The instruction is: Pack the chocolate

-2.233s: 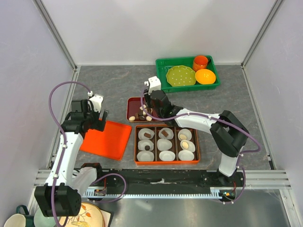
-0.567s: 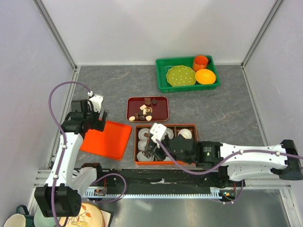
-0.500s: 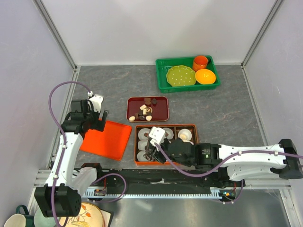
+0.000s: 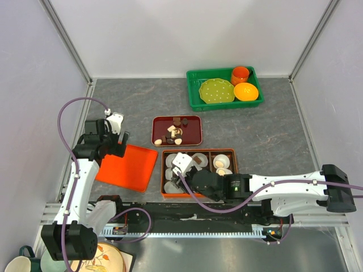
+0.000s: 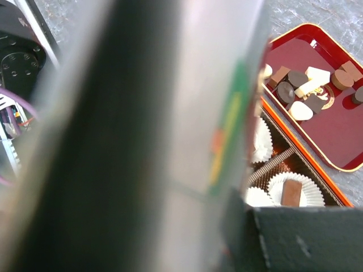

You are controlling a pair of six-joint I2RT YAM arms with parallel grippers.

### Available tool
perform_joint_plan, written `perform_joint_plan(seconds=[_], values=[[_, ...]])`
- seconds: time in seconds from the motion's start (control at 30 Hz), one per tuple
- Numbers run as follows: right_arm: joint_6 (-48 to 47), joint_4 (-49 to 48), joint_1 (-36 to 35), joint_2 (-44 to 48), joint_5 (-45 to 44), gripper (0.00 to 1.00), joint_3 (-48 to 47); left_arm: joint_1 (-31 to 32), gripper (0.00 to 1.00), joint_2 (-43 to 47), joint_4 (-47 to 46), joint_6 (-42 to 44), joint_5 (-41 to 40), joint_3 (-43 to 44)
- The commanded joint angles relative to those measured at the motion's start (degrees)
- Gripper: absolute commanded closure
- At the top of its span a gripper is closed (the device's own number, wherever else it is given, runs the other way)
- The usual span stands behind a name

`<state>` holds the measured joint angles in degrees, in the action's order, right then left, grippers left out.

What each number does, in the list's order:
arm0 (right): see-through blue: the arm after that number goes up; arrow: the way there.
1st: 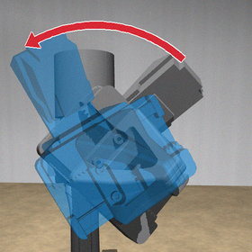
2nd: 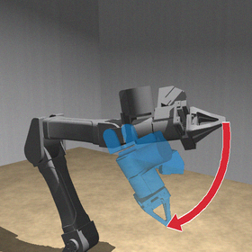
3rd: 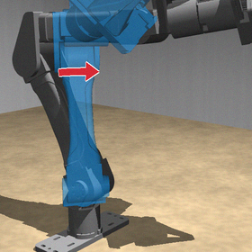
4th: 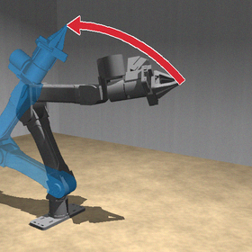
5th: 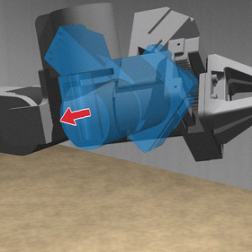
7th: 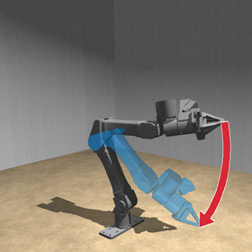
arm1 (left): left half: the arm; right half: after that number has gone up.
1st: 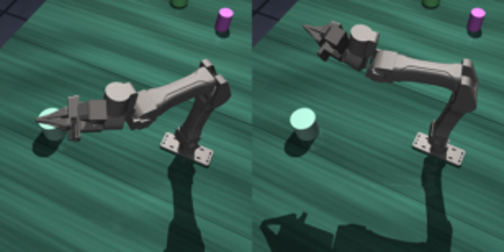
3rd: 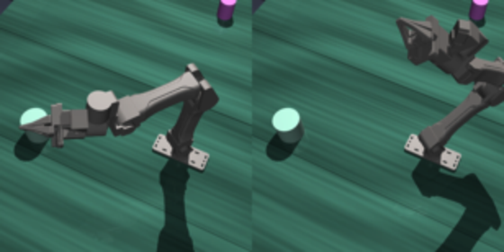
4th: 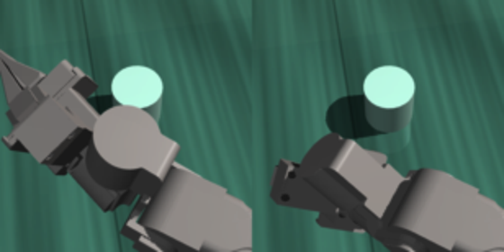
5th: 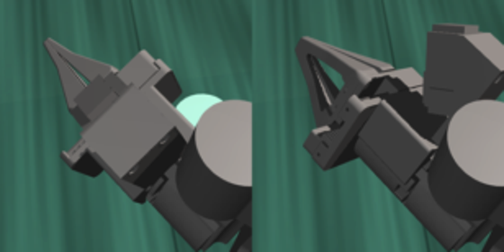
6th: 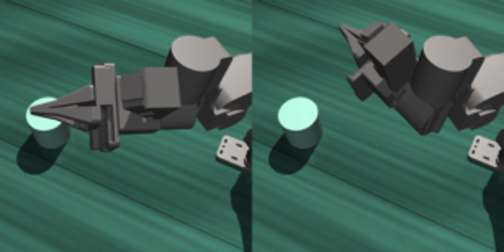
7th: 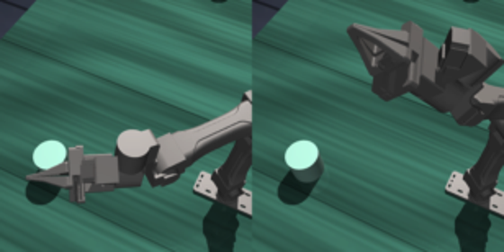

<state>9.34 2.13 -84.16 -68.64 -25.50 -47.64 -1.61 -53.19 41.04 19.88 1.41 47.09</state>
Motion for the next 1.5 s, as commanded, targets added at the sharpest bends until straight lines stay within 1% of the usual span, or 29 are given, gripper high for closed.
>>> perform_joint_plan(seconds=[0.0,0.03,0.1,0.13,0.17,0.37,0.47,0.6,0.63,0.7,0.77,0.8,0.83,0.97,1.07,1.2,1.27,1.33,1.43,1.47], values=[[0.1,-5.4,-0.3,-1.1,-1.6,0.73,0.2,-0.2,0.04,0.9,0.0,1.1,-0.6,2.3],[0.3,-5.4,-0.2,-1.1,-1.7,0.69,0.3,-0.3,0.04,0.9,-0.1,1.2,-0.6,2.2],[0.6,-5.4,-0.3,-0.9,-2.0,0.65,0.5,-0.3,0.04,0.9,-0.2,1.4,-0.5,2.0],[0.5,-5.4,-0.2,-0.6,-2.1,0.61,0.6,-0.4,0.04,0.7,-0.3,1.3,-0.6,2.0],[0.6,-5.4,-0.3,-0.6,-2.3,0.58,0.6,-0.3,0.04,0.7,-0.2,1.3,-0.5,2.0],[-0.1,-5.2,-0.3,0.3,-2.9,0.49,-0.5,-0.3,0.04,0.9,-0.2,1.0,-0.3,2.0],[-1.1,-4.2,-0.3,1.2,-3.6,0.50,-2.4,-0.3,0.03,1.2,-0.1,1.0,-0.1,2.0],[-4.3,-4.1,0.1,2.3,-6.2,0.55,-6.6,-0.4,0.03,1.5,-0.1,1.0,-0.3,1.9],[-5.6,-4.1,1.4,2.1,-6.4,0.56,-7.5,-0.3,0.03,1.5,-0.1,0.9,-0.2,1.9],[-6.8,-4.3,6.9,0.9,-3.7,0.63,-11.0,-0.3,0.03,1.6,0.0,0.5,0.1,2.0],[-7.2,-4.7,10.2,-0.3,-0.2,0.65,-13.4,-0.3,0.03,1.5,-0.1,0.4,0.2,2.0],[-7.4,-4.9,13.4,-1.7,1.1,0.67,-14.1,-0.3,0.03,1.5,0.0,0.4,0.3,2.0],[-7.8,-5.8,14.8,-2.5,3.1,0.68,-14.8,-0.3,0.03,1.6,-0.1,0.4,0.2,1.9],[-8.9,-8.6,21.1,-7.9,6.4,0.72,-18.8,-0.3,0.03,1.4,-0.1,0.4,0.3,1.9],[-8.5,-10.8,23.9,-13.5,9.2,0.74,-21.3,-0.3,0.03,1.2,-0.3,0.2,0.5,1.9],[-7.2,-12.9,30.0,-21.3,10.8,0.75,-24.2,-0.3,0.03,0.8,-0.5,0.2,0.6,1.7],[-6.4,-13.6,33.2,-23.6,10.9,0.75,-25.6,-0.3,0.02,1.0,-0.7,0.3,0.4,1.4],[-5.4,-13.6,35.0,-26.9,10.7,0.75,-27.1,-0.4,0.02,1.0,-1.0,0.5,0.5,1.1],[-5.3,-13.6,37.5,-30.0,10.0,0.71,-28.2,-0.3,0.02,0.8,-1.3,0.8,0.3,0.6],[-5.2,-13.6,38.4,-30.6,10.0,0.66,-28.5,-0.3,0.02,0.7,-1.5,0.9,0.2,0.5]])
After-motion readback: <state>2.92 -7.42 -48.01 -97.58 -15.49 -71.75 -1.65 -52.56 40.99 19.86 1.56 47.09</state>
